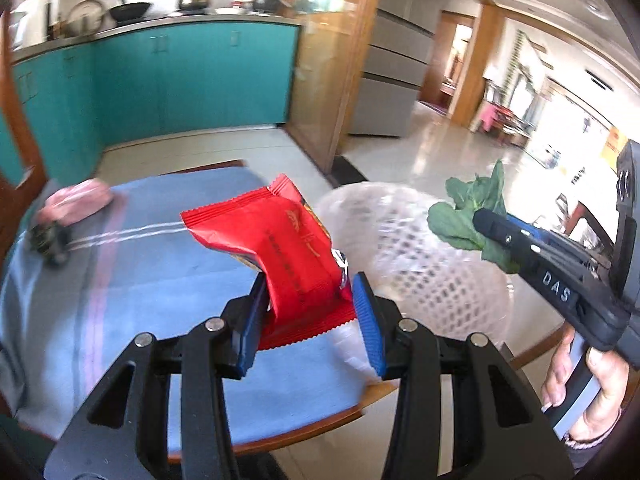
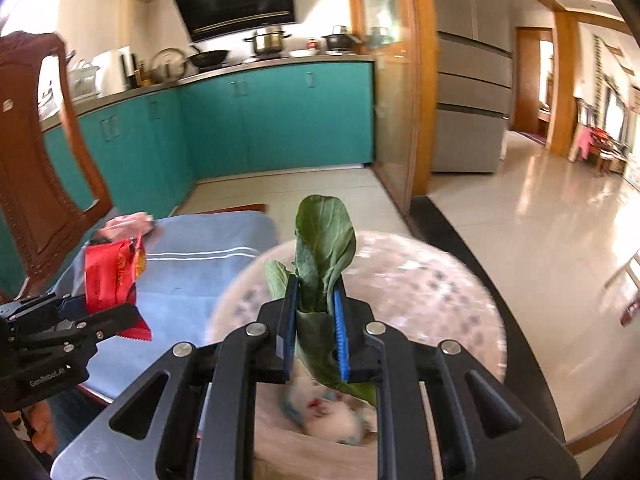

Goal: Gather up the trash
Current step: 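Open both tools over the wastebasket to drop the packet and bok choy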

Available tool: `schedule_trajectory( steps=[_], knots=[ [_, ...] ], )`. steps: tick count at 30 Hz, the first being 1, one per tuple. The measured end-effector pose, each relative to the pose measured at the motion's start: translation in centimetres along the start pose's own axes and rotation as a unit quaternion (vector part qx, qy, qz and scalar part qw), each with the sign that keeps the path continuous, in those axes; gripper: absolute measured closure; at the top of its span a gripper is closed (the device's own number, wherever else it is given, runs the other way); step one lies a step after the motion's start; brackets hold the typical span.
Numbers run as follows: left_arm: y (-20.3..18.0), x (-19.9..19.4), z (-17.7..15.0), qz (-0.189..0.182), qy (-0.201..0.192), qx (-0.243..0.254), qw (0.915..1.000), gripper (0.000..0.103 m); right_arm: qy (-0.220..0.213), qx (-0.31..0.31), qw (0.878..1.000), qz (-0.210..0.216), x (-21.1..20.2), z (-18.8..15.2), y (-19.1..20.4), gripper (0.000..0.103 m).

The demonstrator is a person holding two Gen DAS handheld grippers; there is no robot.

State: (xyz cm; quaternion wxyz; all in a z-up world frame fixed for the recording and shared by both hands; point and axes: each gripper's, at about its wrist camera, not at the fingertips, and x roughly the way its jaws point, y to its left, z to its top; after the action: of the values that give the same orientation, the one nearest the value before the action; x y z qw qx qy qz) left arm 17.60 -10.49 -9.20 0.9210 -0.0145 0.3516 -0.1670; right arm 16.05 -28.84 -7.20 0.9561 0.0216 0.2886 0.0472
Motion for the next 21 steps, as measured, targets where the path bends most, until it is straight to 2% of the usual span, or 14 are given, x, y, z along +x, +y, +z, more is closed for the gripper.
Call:
schedule_trajectory(
  steps=[5, 12, 17, 21],
  knots=[
    [-3.1, 2.9, 1.8, -0.038, 0.014, 0.025, 0.9989, 0.059, -0.002, 0.023, 1.0, -0.017, -0.4, -0.5, -3.2, 0.086],
    [-6.3, 8.9, 2.6, -0.084, 0.063, 0.049, 0.9933, 0.059, -0.006, 0.047, 0.998, -0.038, -1.2, -1.2, -6.8, 0.086],
    [-6.8, 10.9, 1.9, -0.09, 0.079, 0.062, 0.9908, 0.055, -0.003, 0.06, 0.997, -0.046, -1.2, -1.6, -8.0, 0.086],
    [-6.5, 10.4, 2.3, -0.084, 0.071, 0.062, 0.992, 0.044, 0.003, 0.064, 0.997, -0.036, -0.6, -1.8, -7.8, 0.086]
  ],
)
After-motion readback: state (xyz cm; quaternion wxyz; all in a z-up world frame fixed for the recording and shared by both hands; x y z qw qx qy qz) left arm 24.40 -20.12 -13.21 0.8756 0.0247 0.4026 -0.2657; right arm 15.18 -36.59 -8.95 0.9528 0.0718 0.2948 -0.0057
